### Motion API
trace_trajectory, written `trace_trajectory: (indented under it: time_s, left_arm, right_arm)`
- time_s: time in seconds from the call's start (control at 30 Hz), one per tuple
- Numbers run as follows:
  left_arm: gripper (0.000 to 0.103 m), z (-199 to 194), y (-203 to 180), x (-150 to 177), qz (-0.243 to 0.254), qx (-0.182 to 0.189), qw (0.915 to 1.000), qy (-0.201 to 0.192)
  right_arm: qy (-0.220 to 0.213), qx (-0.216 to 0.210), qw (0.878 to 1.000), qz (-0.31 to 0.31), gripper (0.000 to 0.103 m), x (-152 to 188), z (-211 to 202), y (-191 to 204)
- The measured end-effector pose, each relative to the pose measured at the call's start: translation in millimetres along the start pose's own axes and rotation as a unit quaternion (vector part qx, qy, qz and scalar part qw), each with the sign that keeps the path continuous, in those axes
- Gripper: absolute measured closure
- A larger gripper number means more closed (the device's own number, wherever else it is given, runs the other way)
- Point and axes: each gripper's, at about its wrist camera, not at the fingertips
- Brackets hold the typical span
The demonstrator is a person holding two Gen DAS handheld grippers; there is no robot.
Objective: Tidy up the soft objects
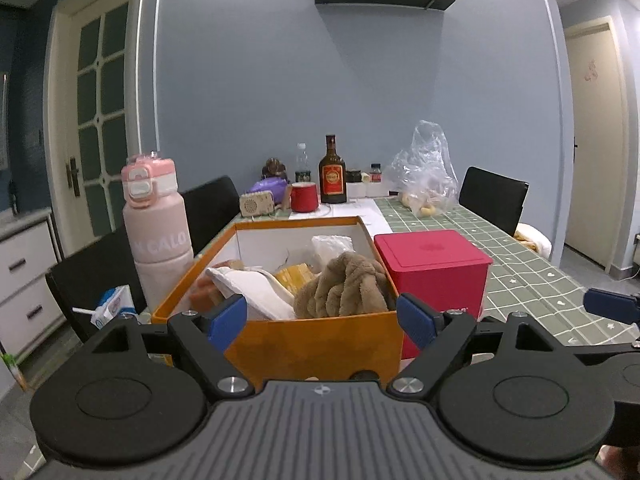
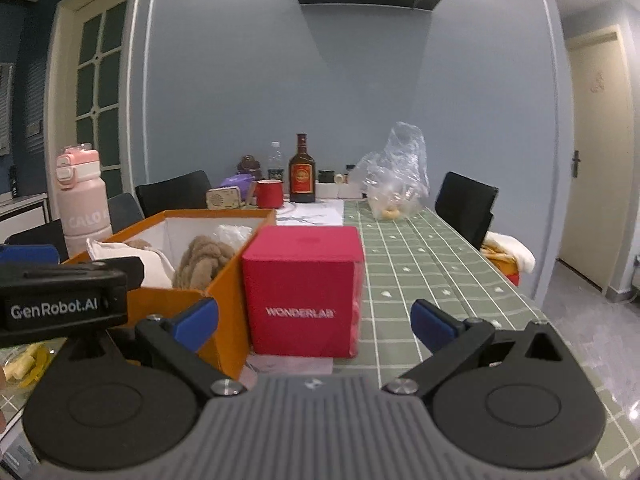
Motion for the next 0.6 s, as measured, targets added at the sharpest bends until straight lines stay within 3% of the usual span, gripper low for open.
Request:
trace_trajectory:
  time_s: [0.1,0.23,0.6]
  left_arm:
    - [0.004,-3,-6,8,0.0,-0.015,0.9999,-0.006]
    - [0.004,-5,-10,14,-0.004,-0.011,0.9999,0.003]
    - [0.004,-18,-20,15,-0.004,-0.007,1.0,-0.005]
  right_arm:
    - [0.014,-0.016,0.999,0.027,0.003,11,-1,-9]
    - [0.014,-0.001,1.0,0.027,0.003,20,-5,-11]
    - [-0.008,0.004,0.999,0.038,0.003,26,-19,-17]
Point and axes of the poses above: each gripper's, at about its wrist camera, not at the fingertips, and z roughly the way its jaws point, y to its left, x to its underside, and after that the axes turned 10 degrees about y, right-handed
